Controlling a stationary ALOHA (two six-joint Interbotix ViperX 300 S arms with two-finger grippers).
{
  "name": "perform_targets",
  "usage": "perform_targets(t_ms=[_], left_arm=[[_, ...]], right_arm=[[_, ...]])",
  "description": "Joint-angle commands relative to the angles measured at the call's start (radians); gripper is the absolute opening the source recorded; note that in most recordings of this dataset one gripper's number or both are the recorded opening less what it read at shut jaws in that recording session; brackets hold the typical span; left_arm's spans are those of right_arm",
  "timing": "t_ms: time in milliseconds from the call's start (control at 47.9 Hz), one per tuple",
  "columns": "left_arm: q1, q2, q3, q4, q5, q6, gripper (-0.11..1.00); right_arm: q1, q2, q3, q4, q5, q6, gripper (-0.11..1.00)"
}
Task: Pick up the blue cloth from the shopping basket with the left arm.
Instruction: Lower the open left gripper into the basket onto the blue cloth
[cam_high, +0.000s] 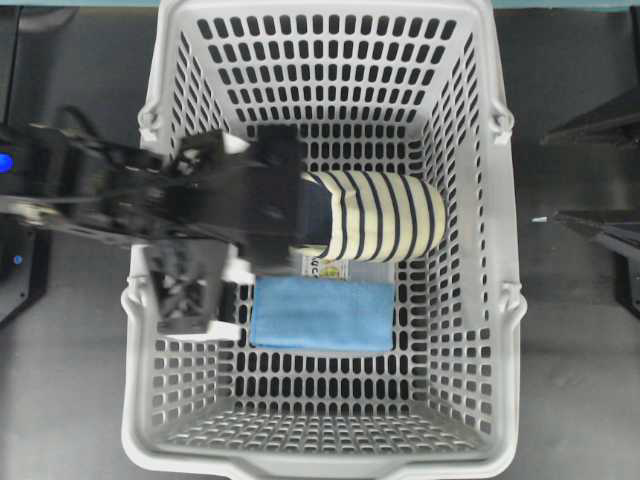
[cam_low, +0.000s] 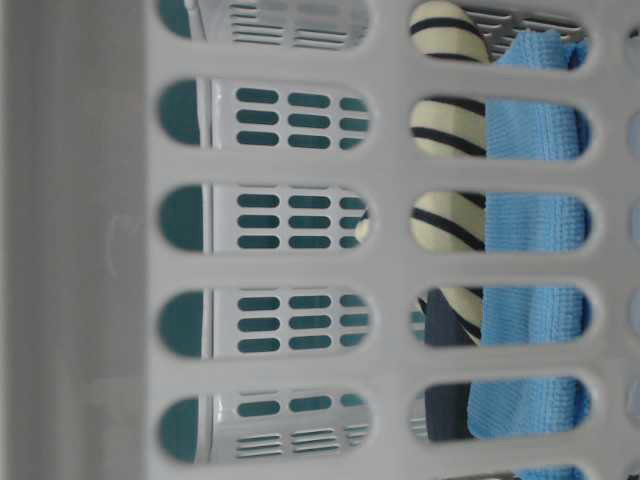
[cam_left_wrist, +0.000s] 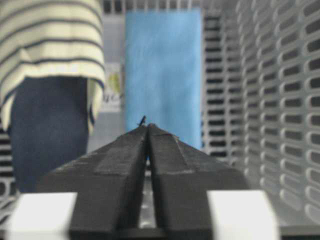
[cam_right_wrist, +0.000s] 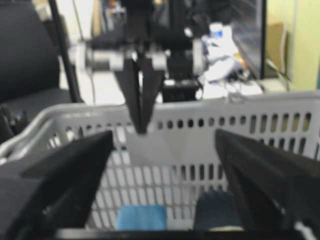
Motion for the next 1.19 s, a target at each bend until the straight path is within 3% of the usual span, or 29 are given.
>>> perform_targets(t_ms=[0, 209, 272, 418, 794, 1170], left_arm=[[-0.003, 0.034, -0.054, 0.003, 0.009, 0.006, 0.17], [-0.008, 0.141, -0.117, 0.005, 0.064, 0.005, 0.8], [-0.015, 0.172, -0.126, 0.003, 0.071, 0.005, 0.89], [-0.02, 0.236, -0.12, 0.005, 0.071, 0.009, 0.84], [-0.021, 0.35, -0.083, 0.003, 0.026, -0.006, 0.86], [-0.028, 0.37, 0.02, 0.003, -0.074, -0.011, 0.85]], right_arm=[[0.002, 0.011, -0.018, 0.005, -0.008, 0.002, 0.84], [0.005, 0.015, -0.009, 0.005, 0.002, 0.0, 0.81], [0.005, 0.015, -0.003, 0.005, 0.009, 0.0, 0.81], [0.005, 0.018, 0.005, 0.005, 0.041, 0.002, 0.81], [0.005, 0.018, 0.008, 0.005, 0.052, 0.002, 0.81], [0.005, 0.018, 0.014, 0.005, 0.051, 0.002, 0.81]])
